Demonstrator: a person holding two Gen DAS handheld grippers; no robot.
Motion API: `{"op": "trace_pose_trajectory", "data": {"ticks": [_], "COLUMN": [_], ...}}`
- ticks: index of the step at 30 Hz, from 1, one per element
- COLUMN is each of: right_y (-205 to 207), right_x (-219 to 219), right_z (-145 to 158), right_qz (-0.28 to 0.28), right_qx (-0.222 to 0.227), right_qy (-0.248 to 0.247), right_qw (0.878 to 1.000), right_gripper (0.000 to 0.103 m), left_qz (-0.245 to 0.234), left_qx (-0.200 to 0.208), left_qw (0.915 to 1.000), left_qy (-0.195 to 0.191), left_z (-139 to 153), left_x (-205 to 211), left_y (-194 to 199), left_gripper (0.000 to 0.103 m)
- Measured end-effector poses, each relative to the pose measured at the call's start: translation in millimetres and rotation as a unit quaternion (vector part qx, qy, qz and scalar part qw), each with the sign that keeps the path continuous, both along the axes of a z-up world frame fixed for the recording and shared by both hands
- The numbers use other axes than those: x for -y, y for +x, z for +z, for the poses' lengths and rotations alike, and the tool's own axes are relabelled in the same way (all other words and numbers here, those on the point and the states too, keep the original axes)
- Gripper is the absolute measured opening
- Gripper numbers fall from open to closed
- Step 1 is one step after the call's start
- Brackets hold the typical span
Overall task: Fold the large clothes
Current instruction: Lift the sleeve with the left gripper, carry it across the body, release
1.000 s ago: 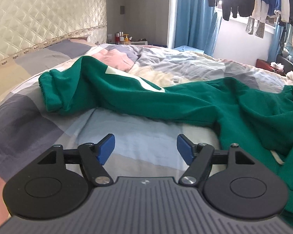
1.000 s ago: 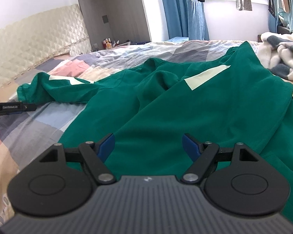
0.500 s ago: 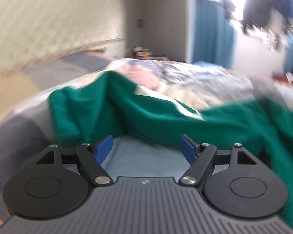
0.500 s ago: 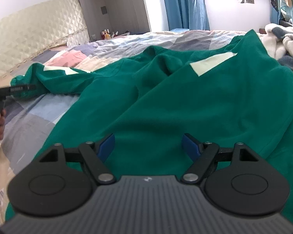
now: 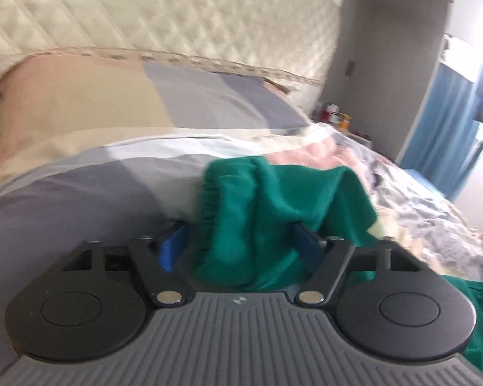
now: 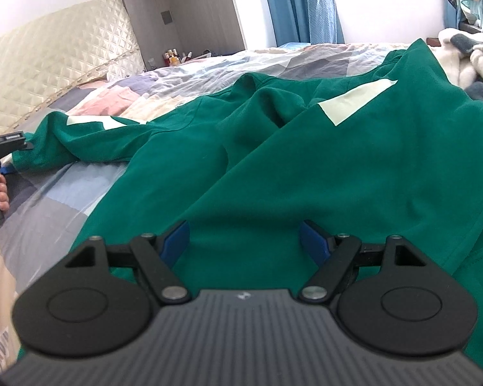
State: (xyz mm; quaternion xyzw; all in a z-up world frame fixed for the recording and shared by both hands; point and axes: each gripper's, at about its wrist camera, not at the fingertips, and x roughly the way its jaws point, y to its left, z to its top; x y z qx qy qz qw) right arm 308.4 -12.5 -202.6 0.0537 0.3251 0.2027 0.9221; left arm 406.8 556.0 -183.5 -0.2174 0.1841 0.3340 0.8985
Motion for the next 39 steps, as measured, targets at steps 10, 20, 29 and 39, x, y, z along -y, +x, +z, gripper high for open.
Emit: {"op": "trace_pose_trajectory", "data": {"ticks": [10, 20, 29, 39], "right_y": [8, -10, -36, -45], "right_x": [3, 23, 70, 134], "right_z": [6, 31, 60, 80], "right_qz": [-0.016, -0.022, -0.022, -0.043], "right_qx": [-0.018, -0.003, 0.025, 0.044], "right_qy": [0.006, 0.023, 0.066, 0.103], "right_qw": [1.000, 0.999, 0.997, 0.993], "right_gripper": [0.078, 0.078, 0.078, 0.078], "left_qz": [-0.012, -0.103, -0.204, -0.295], "left_qx": [-0.049, 0.004, 0.025, 0.022], "left_qw": [0.9951, 0.9729, 0.9322, 0.9040], "left_qy": [0.085, 0.207, 0.298, 0.308], "left_z": [73, 247, 322, 306], "left_x": [11, 121, 292, 468], "left_y": [8, -5, -15, -8], "left_gripper": [0.015, 0.015, 0.015, 0.015]}}
